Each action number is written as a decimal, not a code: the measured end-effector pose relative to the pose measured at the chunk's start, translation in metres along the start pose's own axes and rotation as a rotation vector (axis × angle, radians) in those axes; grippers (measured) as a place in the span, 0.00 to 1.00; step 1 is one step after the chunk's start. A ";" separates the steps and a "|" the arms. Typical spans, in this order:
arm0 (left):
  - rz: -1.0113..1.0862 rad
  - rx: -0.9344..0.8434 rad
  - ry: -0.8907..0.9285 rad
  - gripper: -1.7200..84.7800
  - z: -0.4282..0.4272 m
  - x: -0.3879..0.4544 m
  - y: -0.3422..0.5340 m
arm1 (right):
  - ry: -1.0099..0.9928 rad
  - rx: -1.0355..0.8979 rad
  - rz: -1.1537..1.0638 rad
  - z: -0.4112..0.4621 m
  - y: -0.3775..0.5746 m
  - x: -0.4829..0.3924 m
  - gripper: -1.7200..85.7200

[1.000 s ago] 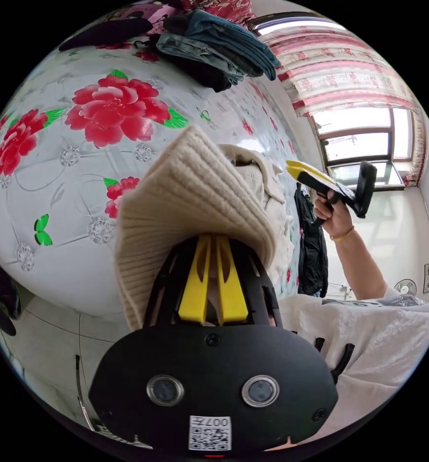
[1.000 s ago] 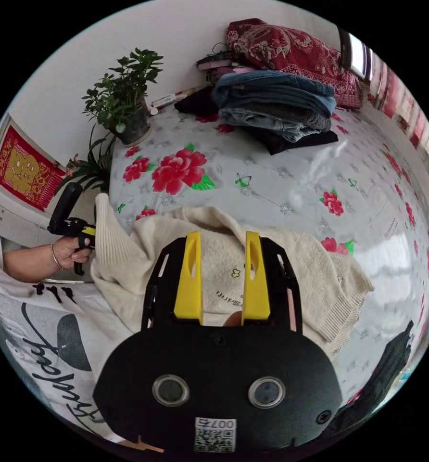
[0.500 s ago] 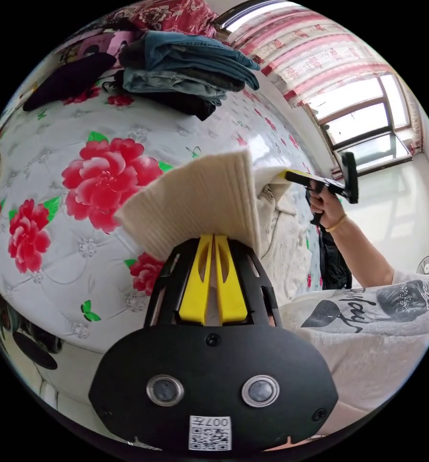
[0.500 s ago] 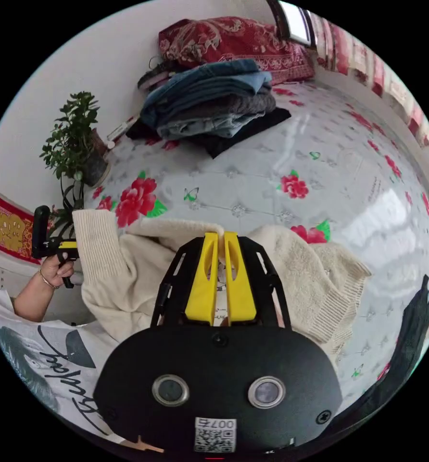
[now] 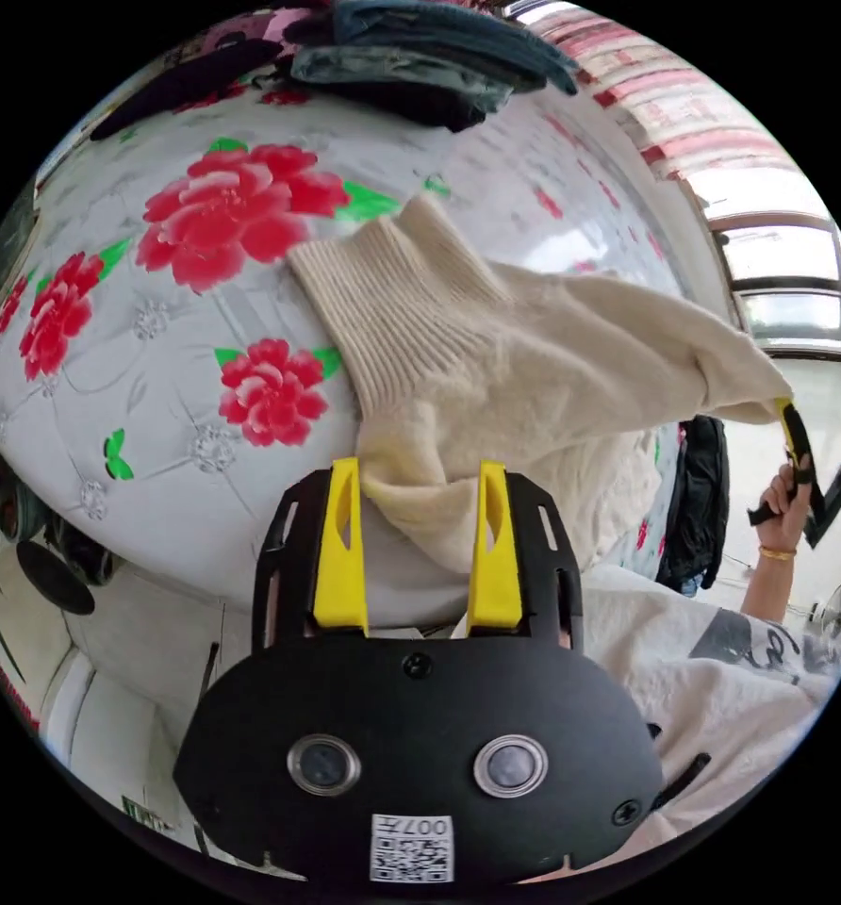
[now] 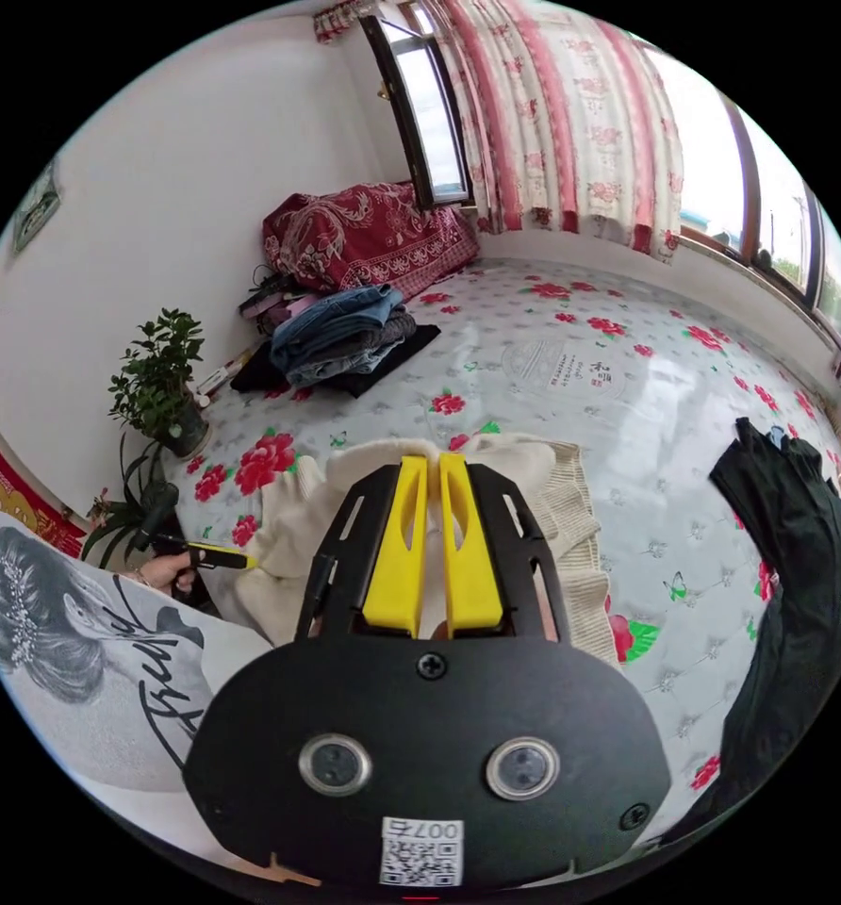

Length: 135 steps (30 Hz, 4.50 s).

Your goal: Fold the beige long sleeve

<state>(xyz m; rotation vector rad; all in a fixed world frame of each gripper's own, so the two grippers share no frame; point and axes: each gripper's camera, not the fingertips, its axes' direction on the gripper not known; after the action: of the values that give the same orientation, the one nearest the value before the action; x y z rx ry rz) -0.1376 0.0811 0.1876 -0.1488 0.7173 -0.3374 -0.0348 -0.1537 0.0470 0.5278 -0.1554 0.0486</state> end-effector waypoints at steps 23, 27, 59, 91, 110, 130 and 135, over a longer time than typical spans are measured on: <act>0.944 1.374 0.040 0.09 -0.316 0.174 0.250 | 0.468 0.985 -0.011 -0.475 0.090 -0.076 0.02; 0.997 1.464 0.055 0.09 -0.319 0.194 0.278 | 0.498 1.031 0.009 -0.490 0.086 -0.068 0.02; 0.608 -0.022 -0.315 0.07 0.151 0.207 -0.009 | 0.136 -0.532 0.494 -0.038 0.108 0.209 0.13; 0.193 -0.081 0.078 0.13 0.086 0.188 -0.078 | 0.370 -0.575 0.527 -0.041 0.013 0.421 0.11; 0.470 -0.092 -0.141 0.01 0.002 0.203 -0.094 | -0.052 -0.354 0.548 -0.140 0.129 0.277 0.09; 0.463 -0.161 -0.248 0.01 -0.047 0.104 -0.068 | 0.074 -0.609 0.442 -0.151 0.245 0.176 0.03; 0.223 -0.001 0.021 0.02 -0.078 0.048 -0.057 | 0.086 -0.499 0.629 -0.178 0.267 0.183 0.05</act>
<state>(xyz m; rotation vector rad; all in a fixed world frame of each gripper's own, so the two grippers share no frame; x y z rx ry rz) -0.1703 0.0098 0.1141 -0.0651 0.7471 -0.1254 0.1467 0.1684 0.0574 -0.0380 -0.2360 0.6295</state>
